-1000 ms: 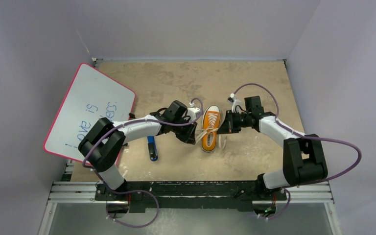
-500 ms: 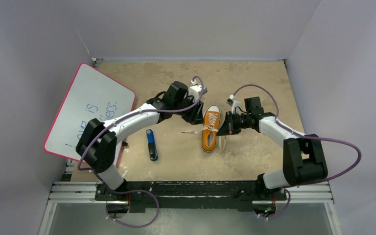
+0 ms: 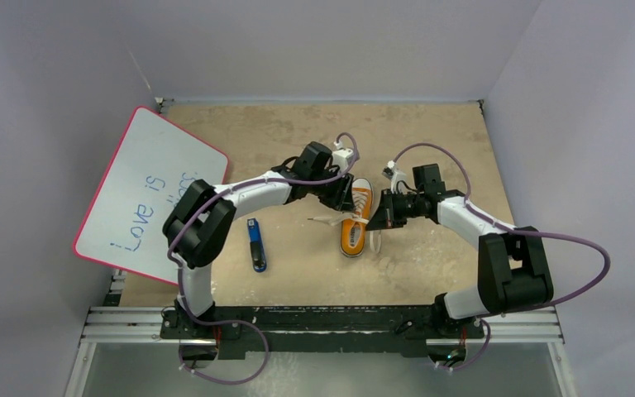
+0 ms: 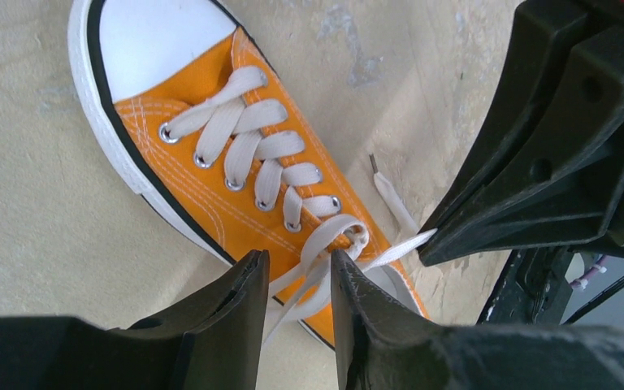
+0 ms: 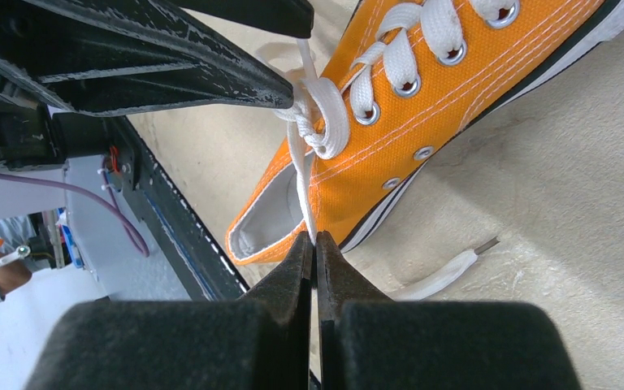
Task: Tie the shoes
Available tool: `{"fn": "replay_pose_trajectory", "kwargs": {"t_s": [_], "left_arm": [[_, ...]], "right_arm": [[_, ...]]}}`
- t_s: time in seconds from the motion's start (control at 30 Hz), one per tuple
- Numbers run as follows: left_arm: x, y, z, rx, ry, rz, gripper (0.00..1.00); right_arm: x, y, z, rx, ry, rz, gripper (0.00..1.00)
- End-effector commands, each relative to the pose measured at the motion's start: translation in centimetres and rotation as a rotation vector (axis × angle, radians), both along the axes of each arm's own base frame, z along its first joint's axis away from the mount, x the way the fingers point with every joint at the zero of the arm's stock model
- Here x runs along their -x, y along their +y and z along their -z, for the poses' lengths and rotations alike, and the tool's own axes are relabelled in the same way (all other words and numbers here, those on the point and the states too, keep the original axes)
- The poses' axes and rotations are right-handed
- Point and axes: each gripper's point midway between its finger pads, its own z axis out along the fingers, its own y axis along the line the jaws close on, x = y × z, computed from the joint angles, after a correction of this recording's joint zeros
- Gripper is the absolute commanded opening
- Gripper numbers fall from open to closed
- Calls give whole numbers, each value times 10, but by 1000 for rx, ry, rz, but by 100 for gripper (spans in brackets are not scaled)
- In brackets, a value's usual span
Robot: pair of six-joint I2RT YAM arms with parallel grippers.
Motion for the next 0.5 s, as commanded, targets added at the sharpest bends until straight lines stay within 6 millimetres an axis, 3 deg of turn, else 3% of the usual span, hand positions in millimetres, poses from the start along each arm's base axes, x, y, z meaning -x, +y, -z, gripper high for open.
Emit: {"fn": "replay_pose_trajectory", "kwargs": {"t_s": [0.0, 0.3, 0.47], "left_arm": [[-11, -15, -21, 87, -44, 8, 34], [2, -17, -11, 103, -1, 34, 32], [1, -15, -6, 92, 2, 28, 25]], "right_arm": [[3, 3, -9, -27, -22, -27, 0], [0, 4, -11, -33, -24, -26, 0], [-3, 4, -12, -37, -28, -26, 0]]}}
